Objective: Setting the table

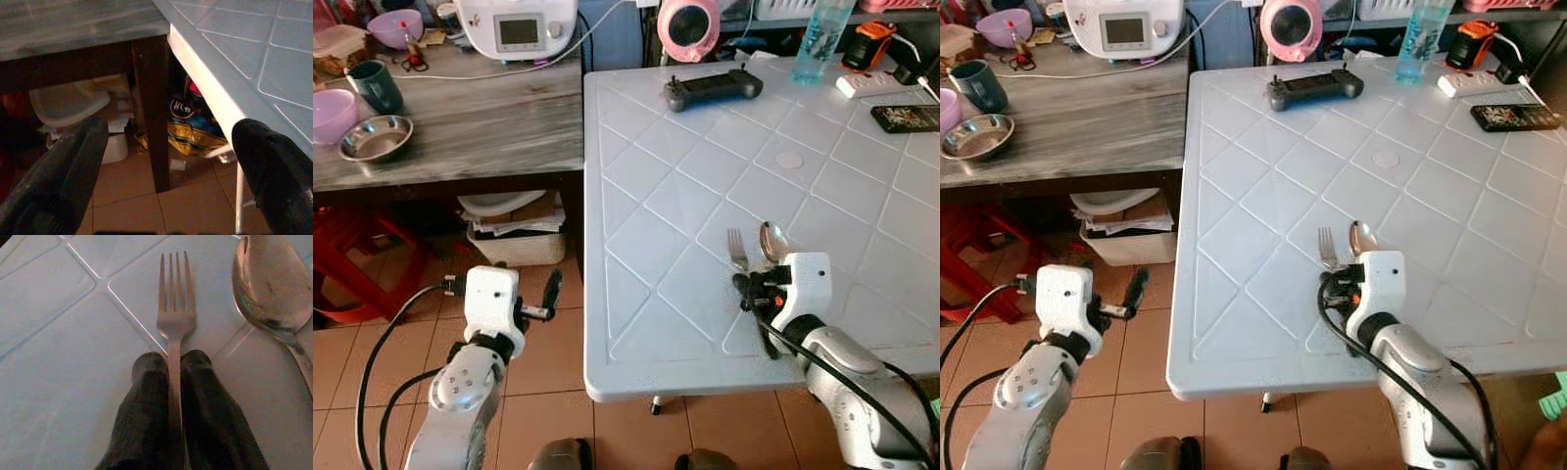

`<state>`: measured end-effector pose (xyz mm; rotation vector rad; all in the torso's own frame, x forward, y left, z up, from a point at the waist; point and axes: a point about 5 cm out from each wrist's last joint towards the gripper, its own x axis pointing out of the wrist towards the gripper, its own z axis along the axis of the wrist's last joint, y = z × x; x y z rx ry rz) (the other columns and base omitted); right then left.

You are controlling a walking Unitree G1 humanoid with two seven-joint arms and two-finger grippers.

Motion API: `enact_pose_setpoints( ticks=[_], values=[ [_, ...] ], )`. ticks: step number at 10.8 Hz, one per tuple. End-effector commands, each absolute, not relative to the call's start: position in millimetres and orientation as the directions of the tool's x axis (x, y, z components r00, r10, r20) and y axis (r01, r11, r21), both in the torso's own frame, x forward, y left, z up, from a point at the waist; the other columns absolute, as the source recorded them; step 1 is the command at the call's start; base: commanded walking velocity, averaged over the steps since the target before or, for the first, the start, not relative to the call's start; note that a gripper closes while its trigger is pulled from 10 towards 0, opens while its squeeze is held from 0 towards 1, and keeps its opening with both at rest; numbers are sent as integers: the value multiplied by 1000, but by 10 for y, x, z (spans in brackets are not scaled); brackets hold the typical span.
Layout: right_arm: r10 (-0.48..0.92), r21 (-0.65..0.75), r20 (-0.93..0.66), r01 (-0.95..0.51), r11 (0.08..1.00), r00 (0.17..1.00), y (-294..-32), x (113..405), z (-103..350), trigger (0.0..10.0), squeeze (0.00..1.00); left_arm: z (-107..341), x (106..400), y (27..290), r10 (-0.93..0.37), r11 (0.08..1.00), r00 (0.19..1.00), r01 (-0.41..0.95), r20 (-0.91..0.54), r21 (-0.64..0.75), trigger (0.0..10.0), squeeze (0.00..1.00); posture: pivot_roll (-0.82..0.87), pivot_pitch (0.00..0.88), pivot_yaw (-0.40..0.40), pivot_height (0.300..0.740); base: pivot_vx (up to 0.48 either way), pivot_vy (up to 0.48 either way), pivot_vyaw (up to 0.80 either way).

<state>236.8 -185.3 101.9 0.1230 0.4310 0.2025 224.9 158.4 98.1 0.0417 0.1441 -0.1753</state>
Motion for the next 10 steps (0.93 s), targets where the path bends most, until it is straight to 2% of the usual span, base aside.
enact_pose_setpoints(
  ticks=[1, 3, 6, 8, 10],
  values=[
    [261, 233, -620, -144, 962, 740, -1789, 2140, 570, 0, 0, 996, 2203, 1547, -229, 973, 962, 231, -149, -1, 10000, 0, 40, 142, 81, 740, 0, 0, 0],
    [257, 234, -623, -137, 963, 739, -1813, 2165, 584, 0, 0, 1029, 2187, 1480, -299, 954, 946, 297, -124, -33, 10000, 0, 37, 142, 77, 740, 0, 0, 0],
    [241, 298, -622, -59, 953, 745, -1812, 2222, 590, 0, 0, 1041, 2194, 1478, -304, 952, 945, 304, -119, -19, 10000, 0, 38, 145, 74, 740, 0, 0, 0],
    [265, 284, -492, -136, 949, 829, -1685, 2407, 824, 0, 0, 1021, 2233, 1549, -231, 972, 965, 234, -127, 11, 10000, 0, 37, 147, 69, 740, 0, 0, 0],
    [258, 230, -388, -178, 957, 885, -1609, 2503, 978, 0, 0, 997, 2244, 1575, -182, 982, 975, 187, -130, 28, 10000, 0, 36, 146, 61, 740, 0, 480, 0]
  ],
)
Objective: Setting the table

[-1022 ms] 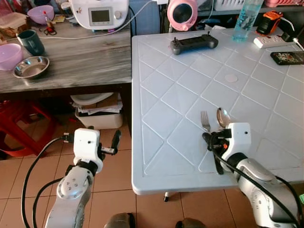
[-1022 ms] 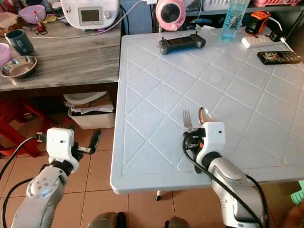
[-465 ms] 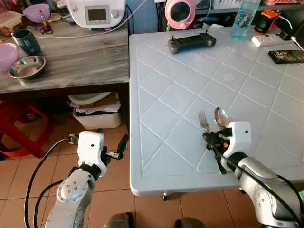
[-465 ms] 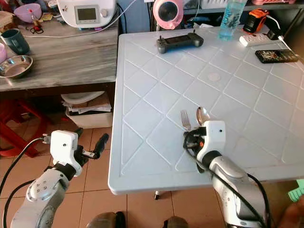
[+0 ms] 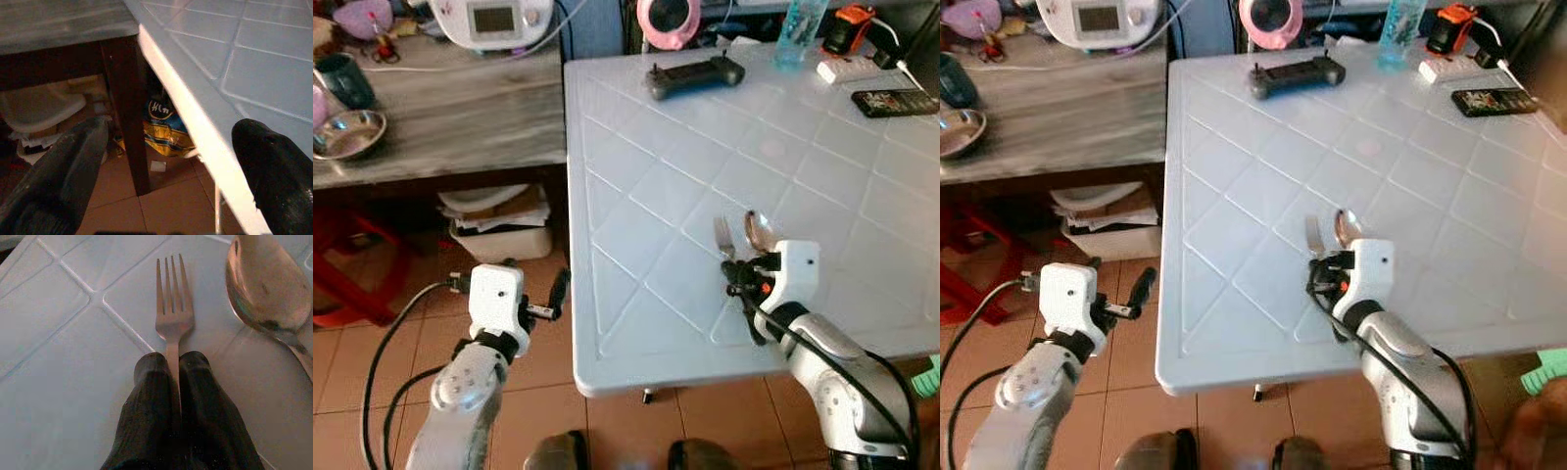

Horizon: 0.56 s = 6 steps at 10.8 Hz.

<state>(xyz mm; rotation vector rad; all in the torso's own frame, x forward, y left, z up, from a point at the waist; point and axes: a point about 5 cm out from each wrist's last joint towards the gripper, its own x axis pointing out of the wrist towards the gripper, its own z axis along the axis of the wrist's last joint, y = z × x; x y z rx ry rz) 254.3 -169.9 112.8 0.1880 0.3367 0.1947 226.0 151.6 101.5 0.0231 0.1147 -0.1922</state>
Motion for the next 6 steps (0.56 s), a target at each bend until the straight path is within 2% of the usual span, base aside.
enact_pose_setpoints(
  ticks=[1, 3, 6],
  values=[
    [230, 253, -332, -149, 956, 915, -1592, 2550, 1034, 0, 0, 967, 2252, 1593, -134, 989, 982, 140, -132, 37, 10000, 0, 34, 141, 55, 740, 0, 480, 0],
    [202, 210, -250, -151, 966, 947, -1592, 2617, 1148, 0, 0, 949, 2282, 1635, -70, 996, 989, 75, -128, 39, 10000, 0, 24, 133, 49, 740, 0, 480, 0],
    [151, 175, -165, -121, 977, 975, -1688, 2683, 1249, 0, 0, 949, 2336, 1656, -38, 999, 993, 42, -112, 32, 10000, 0, 12, 125, 39, 740, 0, 480, 0]
  ],
)
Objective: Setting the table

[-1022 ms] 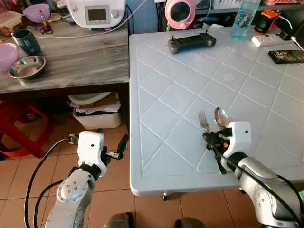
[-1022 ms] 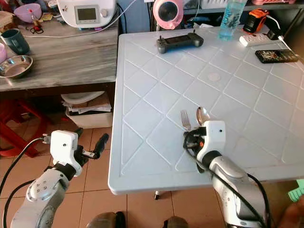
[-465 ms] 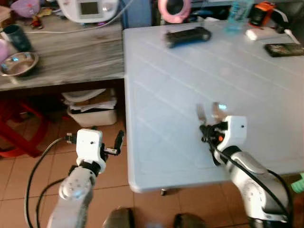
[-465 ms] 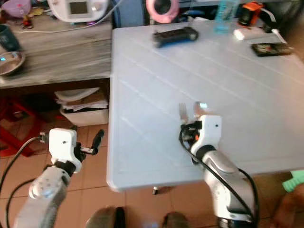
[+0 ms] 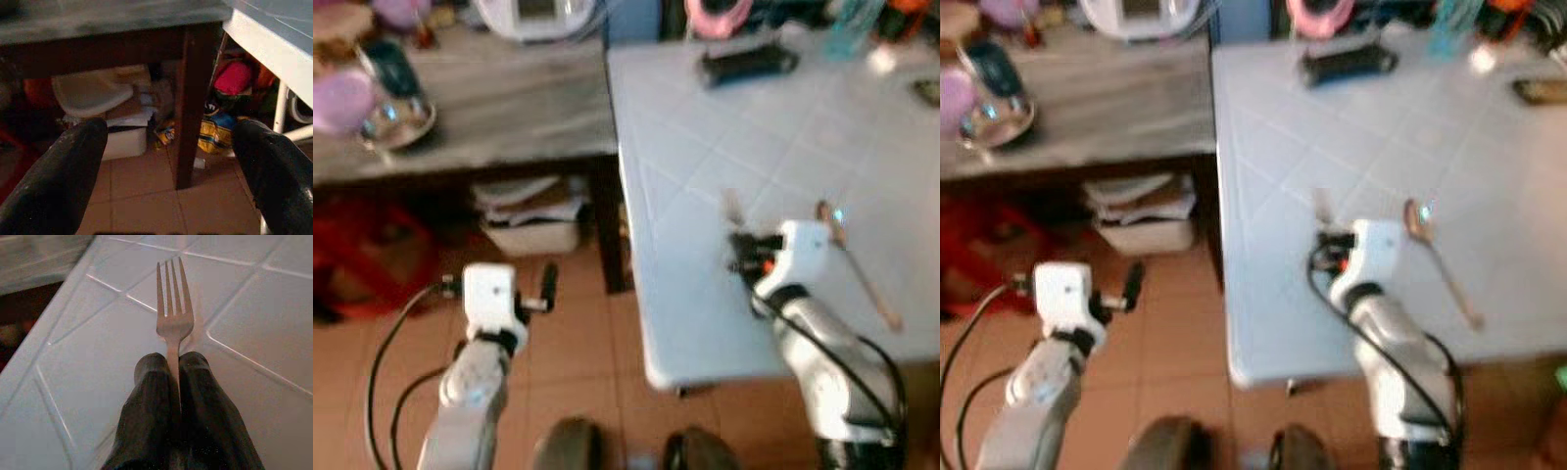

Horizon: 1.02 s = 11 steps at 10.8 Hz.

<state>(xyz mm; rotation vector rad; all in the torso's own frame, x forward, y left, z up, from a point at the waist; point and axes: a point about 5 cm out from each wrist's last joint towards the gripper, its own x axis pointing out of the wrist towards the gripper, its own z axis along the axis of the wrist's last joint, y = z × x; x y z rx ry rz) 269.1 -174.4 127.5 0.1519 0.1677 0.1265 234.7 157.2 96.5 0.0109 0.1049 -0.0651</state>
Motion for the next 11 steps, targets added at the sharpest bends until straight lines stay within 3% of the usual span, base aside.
enact_pose_setpoints(
  ticks=[1, 5, 9, 11],
  values=[
    [145, 163, -133, -123, 979, 980, -1690, 2706, 1299, 0, 0, 951, 2343, 1655, -32, 999, 994, 36, -105, 37, 10000, 0, 12, 122, 37, 740, 0, 480, 0],
    [107, 92, -36, -103, 990, 994, -1764, 2797, 1445, 0, 0, 1003, 2377, 1693, 3, 997, 998, 2, -60, 78, 10000, 0, 3, 118, 31, 740, 0, 471, 0],
    [87, 28, 40, -88, 996, 995, -1837, 2976, 1602, 0, 0, 1157, 2476, 1599, -27, 997, 1000, 26, 14, 76, 10000, 0, 11, 124, 33, 740, 418, 149, 0],
    [124, 9, 64, -125, 992, 990, -1717, 2999, 1619, 0, 0, 1154, 2471, 1521, -48, 997, 999, 47, 13, 57, 10000, 0, 15, 127, 36, 740, 480, 0, 0]
  ],
)
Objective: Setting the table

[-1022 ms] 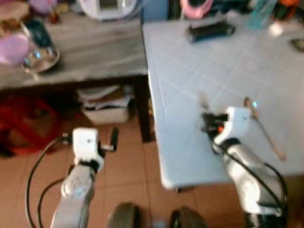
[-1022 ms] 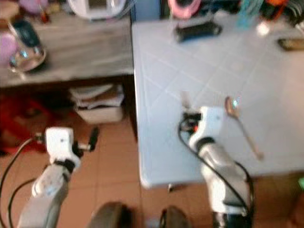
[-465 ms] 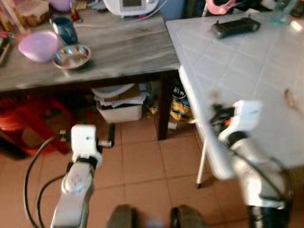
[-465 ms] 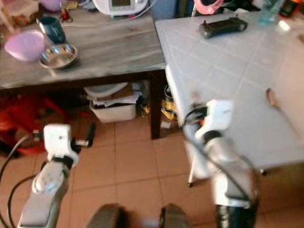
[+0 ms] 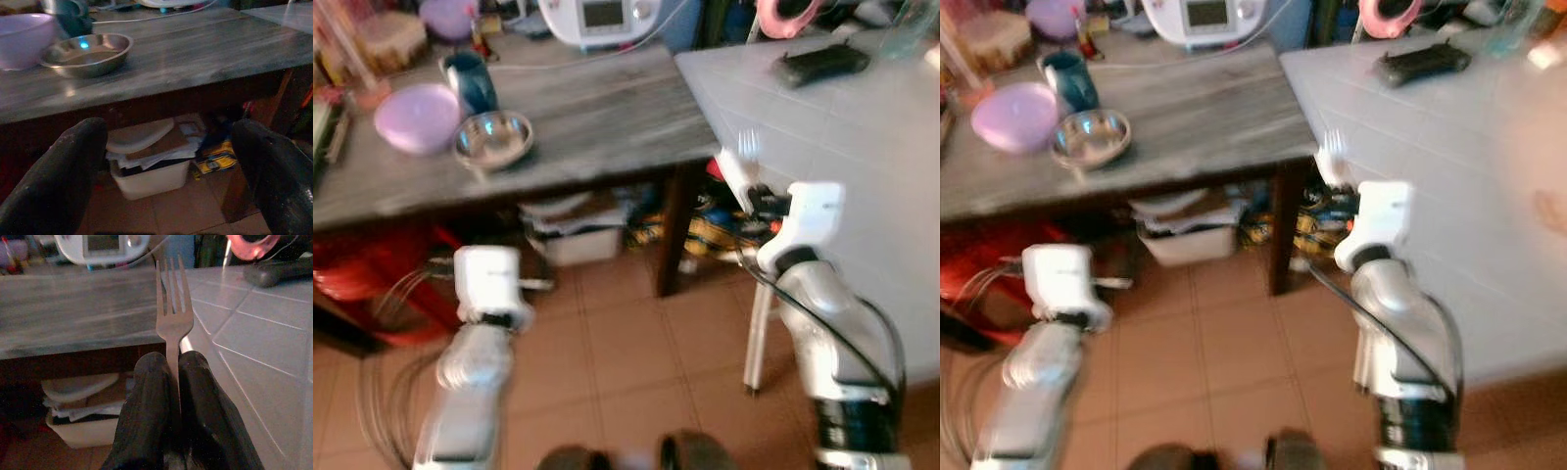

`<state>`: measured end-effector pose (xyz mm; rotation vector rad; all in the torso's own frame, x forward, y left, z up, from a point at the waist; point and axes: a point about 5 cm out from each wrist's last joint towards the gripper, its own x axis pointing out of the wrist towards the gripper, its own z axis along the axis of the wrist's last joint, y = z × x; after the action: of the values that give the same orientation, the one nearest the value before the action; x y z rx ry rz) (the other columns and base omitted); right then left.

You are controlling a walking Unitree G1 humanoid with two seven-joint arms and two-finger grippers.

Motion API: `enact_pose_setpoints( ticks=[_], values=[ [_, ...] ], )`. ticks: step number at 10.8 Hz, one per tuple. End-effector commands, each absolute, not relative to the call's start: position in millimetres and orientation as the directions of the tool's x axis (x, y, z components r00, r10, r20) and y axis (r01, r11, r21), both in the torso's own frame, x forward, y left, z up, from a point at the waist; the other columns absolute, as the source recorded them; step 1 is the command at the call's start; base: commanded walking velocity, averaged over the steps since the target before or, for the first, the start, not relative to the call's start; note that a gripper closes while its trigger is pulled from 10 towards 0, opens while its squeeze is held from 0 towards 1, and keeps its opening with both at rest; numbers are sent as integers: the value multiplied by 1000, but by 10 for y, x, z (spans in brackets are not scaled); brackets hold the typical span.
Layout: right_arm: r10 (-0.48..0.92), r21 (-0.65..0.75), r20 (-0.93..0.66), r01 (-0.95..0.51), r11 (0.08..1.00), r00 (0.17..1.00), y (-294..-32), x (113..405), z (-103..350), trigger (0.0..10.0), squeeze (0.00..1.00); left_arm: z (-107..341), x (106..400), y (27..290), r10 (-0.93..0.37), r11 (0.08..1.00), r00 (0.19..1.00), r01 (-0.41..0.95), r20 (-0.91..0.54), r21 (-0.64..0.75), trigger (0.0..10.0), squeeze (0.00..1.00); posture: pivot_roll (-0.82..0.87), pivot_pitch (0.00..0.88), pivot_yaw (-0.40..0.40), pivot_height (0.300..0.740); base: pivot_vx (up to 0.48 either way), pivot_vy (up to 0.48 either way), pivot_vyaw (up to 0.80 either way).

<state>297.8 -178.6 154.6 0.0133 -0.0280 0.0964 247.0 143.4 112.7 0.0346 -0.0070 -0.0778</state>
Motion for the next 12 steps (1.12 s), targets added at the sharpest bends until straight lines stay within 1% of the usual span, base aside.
enact_pose_setpoints(
  ticks=[1, 4, 6, 8, 9, 11, 12],
  values=[
    [137, 9, 68, -138, 990, 988, -1673, 2985, 1610, 0, 0, 1145, 2459, 1511, -53, 997, 999, 53, 8, 62, 10000, 0, 16, 129, 39, 740, 480, 0, 0],
    [177, 1, 88, -178, 984, 980, -1626, 2966, 1625, 0, 0, 1160, 2473, 1546, -23, 998, 1000, 22, 13, 53, 10000, 0, 13, 127, 43, 740, 461, 0, 0],
    [199, -7, 99, -199, 980, 975, -1608, 2949, 1634, 0, 0, 1197, 2468, 1605, 30, 997, 999, -33, 35, 73, 10000, 0, 13, 132, 42, 740, 262, 401, 0],
    [194, -1, 91, -195, 981, 977, -1624, 2940, 1604, 0, 0, 1175, 2430, 1704, 103, 990, 994, -105, 23, 91, 10000, 0, 14, 135, 45, 740, 0, 0, 0],
    [197, 4, 86, -198, 980, 977, -1628, 2941, 1589, 0, 0, 1121, 2402, 1788, 153, 983, 988, -152, -6, 98, 10000, 0, 14, 135, 45, 740, 0, 0, 0],
    [214, 4, 94, -215, 977, 972, -1617, 2976, 1607, 0, 0, 1114, 2388, 1830, 171, 980, 985, -169, -12, 108, 10000, 0, 19, 139, 47, 740, 0, 0, 0],
    [238, -21, 119, -237, 971, 964, -1596, 3020, 1667, 10000, 0, 1117, 2379, 1846, 178, 978, 984, -176, -15, 116, 10000, 0, 30, 147, 54, 740, 0, 0, 0]
  ],
)
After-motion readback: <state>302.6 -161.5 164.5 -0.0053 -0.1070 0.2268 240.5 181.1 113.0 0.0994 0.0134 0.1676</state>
